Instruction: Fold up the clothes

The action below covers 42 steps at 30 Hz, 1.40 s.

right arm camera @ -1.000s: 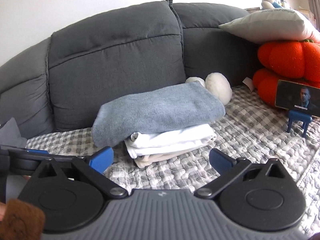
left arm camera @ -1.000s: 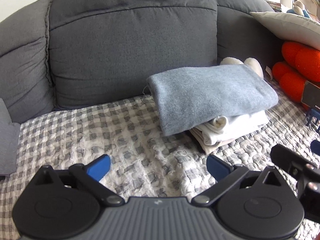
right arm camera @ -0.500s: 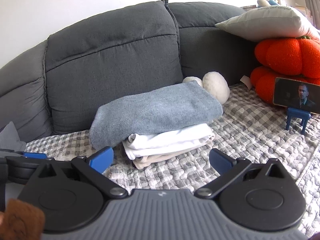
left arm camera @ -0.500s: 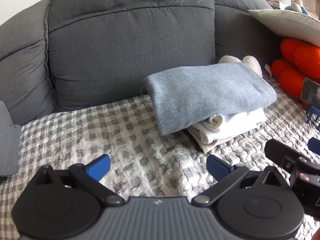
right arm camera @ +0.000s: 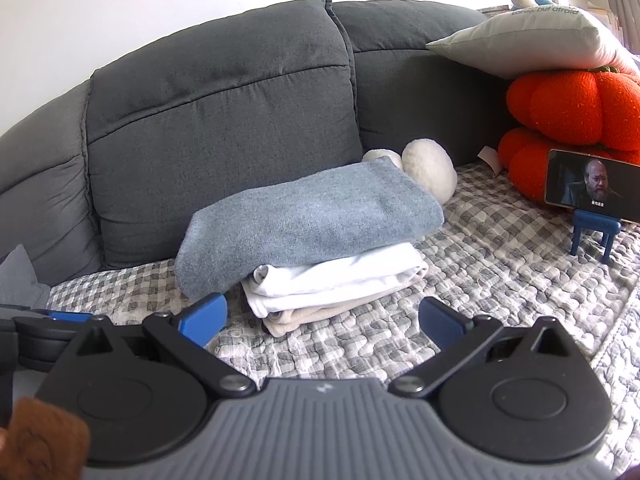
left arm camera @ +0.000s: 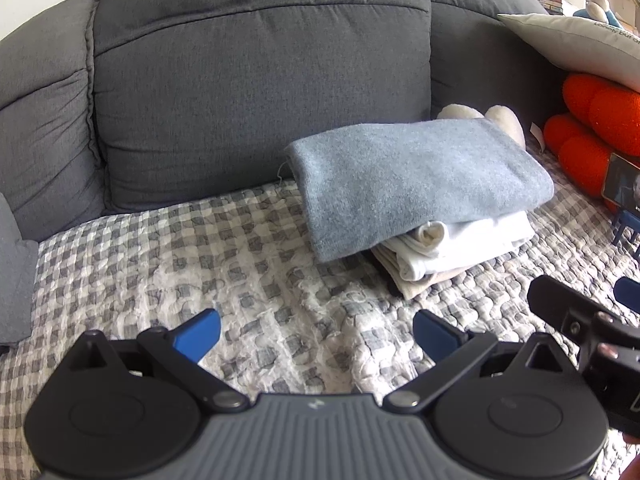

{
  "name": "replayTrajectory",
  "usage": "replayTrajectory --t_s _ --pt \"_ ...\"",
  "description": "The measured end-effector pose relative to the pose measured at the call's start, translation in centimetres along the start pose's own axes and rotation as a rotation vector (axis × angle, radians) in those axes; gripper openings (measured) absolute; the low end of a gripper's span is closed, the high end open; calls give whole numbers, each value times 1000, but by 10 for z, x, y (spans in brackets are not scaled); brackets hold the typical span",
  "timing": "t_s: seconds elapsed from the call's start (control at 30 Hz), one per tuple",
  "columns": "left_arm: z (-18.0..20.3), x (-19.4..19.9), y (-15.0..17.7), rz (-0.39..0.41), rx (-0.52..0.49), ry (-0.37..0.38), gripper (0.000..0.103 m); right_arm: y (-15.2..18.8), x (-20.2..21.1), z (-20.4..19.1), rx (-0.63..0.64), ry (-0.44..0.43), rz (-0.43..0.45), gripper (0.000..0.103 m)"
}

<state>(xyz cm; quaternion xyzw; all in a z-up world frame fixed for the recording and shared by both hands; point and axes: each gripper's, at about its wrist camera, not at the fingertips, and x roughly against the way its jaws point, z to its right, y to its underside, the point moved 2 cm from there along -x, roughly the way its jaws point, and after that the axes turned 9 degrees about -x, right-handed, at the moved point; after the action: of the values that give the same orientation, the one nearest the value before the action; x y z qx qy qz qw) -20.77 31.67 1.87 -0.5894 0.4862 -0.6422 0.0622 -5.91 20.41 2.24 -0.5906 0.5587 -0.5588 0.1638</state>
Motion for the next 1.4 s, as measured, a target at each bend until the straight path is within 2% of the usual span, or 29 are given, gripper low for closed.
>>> replayTrajectory --t_s 1.4 --pt "5 -3 -1 6 -25 -34 102 -1 -4 2 -13 -2 -10 103"
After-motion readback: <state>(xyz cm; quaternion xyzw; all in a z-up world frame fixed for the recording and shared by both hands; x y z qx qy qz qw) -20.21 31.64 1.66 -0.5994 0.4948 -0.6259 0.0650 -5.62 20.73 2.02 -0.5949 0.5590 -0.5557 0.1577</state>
